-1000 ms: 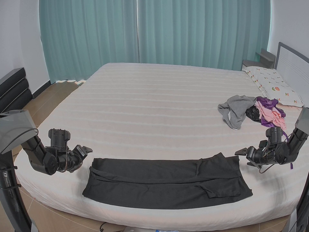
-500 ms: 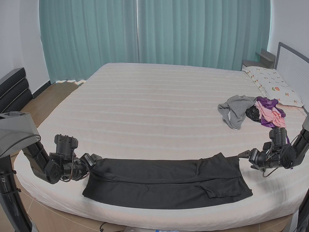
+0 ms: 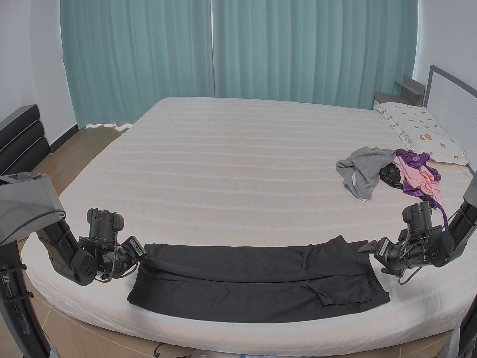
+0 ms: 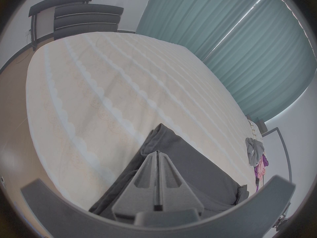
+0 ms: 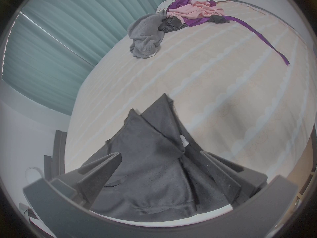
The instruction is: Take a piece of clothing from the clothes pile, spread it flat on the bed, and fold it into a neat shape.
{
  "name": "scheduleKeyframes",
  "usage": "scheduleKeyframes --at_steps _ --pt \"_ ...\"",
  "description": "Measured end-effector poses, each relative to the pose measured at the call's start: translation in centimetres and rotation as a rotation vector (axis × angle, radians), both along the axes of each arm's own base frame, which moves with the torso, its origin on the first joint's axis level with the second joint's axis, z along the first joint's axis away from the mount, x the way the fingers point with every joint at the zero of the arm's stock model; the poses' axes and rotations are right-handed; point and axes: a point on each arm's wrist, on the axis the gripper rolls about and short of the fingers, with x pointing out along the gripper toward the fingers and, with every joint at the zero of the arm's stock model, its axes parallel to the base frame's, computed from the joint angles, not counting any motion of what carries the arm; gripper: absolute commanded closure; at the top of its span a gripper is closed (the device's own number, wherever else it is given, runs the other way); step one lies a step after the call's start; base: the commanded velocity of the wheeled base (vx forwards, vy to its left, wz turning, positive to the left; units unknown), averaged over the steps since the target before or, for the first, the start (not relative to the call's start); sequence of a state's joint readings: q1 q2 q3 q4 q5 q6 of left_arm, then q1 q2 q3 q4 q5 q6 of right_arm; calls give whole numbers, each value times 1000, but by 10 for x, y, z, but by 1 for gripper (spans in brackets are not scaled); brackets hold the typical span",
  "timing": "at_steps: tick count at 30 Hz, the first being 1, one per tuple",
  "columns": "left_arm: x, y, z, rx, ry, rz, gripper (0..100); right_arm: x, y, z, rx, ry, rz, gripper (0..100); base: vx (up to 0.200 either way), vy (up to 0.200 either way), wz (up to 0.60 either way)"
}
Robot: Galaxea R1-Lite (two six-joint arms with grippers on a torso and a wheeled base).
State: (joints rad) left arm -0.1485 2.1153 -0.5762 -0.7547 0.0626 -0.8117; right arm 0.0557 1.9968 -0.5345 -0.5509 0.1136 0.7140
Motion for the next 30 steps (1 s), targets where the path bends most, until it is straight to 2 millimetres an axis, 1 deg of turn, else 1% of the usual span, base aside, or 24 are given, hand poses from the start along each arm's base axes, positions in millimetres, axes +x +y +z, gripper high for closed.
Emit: scheduleKeyframes --at_steps 8,15,16,23,30 --pt "0 -7 5 -6 -19 -17 100 10 5 -14 -35 27 -19 0 0 0 0" --pt "0 -9 7 -9 -27 -22 100 21 20 -23 -29 42 4 0 0 0 0" --pt "0 -9 7 -10 -28 -22 100 21 22 -25 -29 46 9 100 0 0 0" --pt "1 -9 9 -11 -34 -20 100 24 28 -32 -55 70 15 100 0 0 0" --pt "2 -7 9 -10 -36 -15 100 24 28 -33 -60 72 9 100 0 0 0"
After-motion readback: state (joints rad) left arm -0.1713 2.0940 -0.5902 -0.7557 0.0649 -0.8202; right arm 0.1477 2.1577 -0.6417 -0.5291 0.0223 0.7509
